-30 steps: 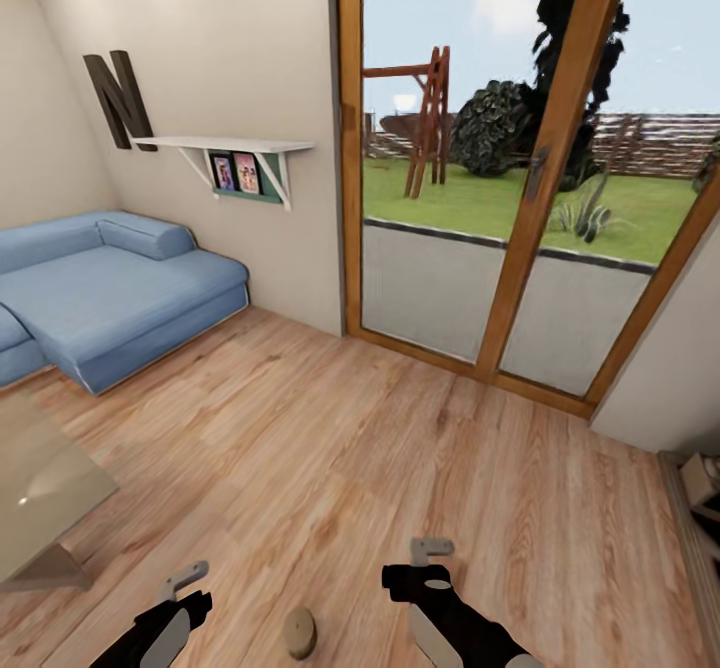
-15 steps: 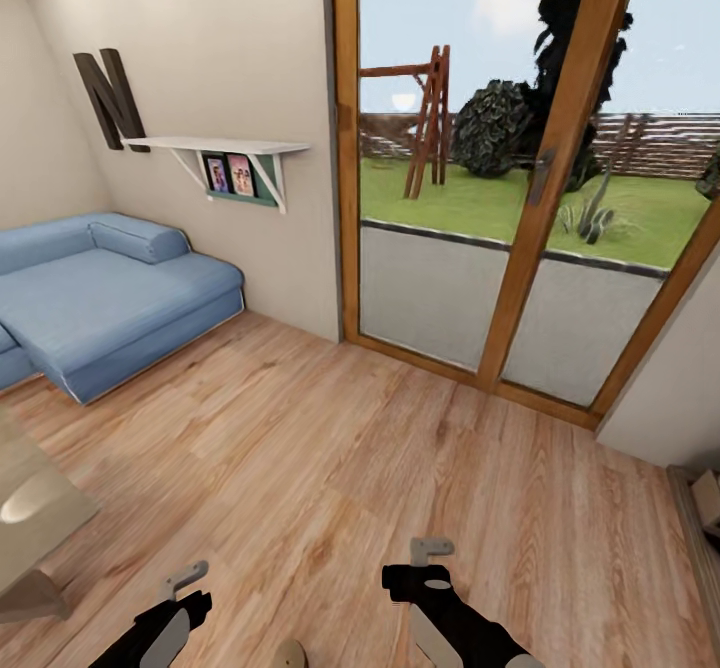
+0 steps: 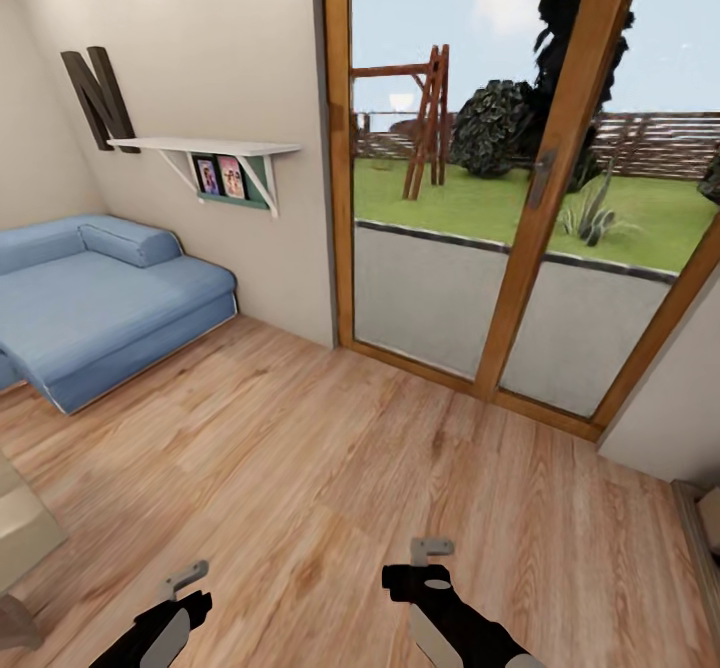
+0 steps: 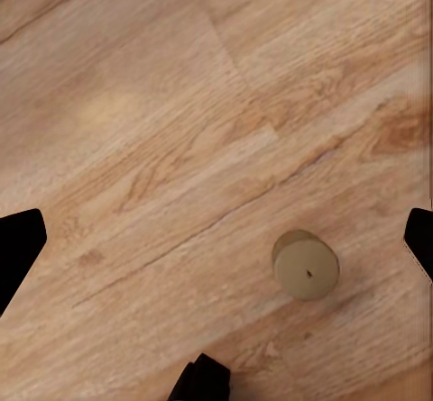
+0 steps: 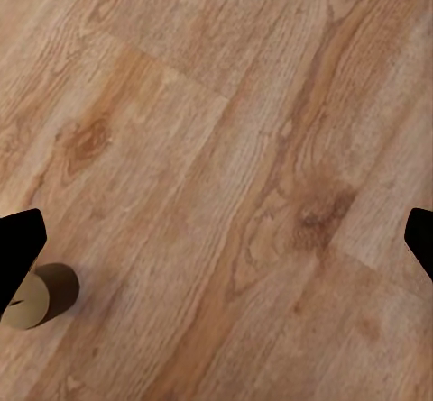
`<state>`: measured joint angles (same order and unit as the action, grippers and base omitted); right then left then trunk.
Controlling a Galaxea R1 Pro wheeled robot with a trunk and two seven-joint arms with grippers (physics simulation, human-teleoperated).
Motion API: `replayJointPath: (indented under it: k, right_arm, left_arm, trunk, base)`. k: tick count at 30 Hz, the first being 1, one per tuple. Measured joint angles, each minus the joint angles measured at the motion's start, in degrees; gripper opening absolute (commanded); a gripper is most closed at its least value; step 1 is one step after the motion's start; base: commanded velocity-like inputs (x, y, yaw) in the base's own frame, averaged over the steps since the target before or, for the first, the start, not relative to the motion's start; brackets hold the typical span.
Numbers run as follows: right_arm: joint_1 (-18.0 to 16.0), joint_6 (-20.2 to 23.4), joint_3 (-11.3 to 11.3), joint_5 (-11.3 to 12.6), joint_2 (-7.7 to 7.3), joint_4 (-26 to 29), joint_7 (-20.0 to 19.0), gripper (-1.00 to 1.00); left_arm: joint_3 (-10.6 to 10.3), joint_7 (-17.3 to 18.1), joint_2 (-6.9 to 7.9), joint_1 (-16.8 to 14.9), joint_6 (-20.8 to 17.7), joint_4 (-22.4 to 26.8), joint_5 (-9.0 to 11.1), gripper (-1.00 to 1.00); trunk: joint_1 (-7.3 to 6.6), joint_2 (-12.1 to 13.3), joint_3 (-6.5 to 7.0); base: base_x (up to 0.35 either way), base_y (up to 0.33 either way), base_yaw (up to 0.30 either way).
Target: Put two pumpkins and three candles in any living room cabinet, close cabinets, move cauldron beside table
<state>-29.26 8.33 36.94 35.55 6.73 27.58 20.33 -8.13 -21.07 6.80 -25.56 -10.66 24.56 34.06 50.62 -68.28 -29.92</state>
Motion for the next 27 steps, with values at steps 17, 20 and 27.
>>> replayJointPath:
  k: [17, 20, 27]
  right_arm:
    - [0.0, 0.0, 0.0, 0.0, 0.0, 0.0, 0.0, 1.0]
    - [0.0, 0.0, 0.0, 0.0, 0.0, 0.0, 0.0, 1.0]
    - [0.0, 0.0, 0.0, 0.0, 0.0, 0.0, 0.0, 1.0]
  left_arm:
    - [0.0, 0.0, -0.01, 0.0, 0.0, 0.0, 0.0, 1.0]
    - [0.0, 0.0, -0.01, 0.0, 0.0, 0.0, 0.0, 1.0]
    - [0.0, 0.6, -0.01, 0.0, 0.0, 0.0, 0.2, 1.0]
  trunk:
    - [0.01, 0.0, 0.0]
    - [0.02, 0.0, 0.0]
    - [0.02, 0.0, 0.0]
  base:
    - [0.085, 0.01, 0.0]
    - [0.036, 0.004, 0.0]
    - [0.013, 0.001, 0.0]
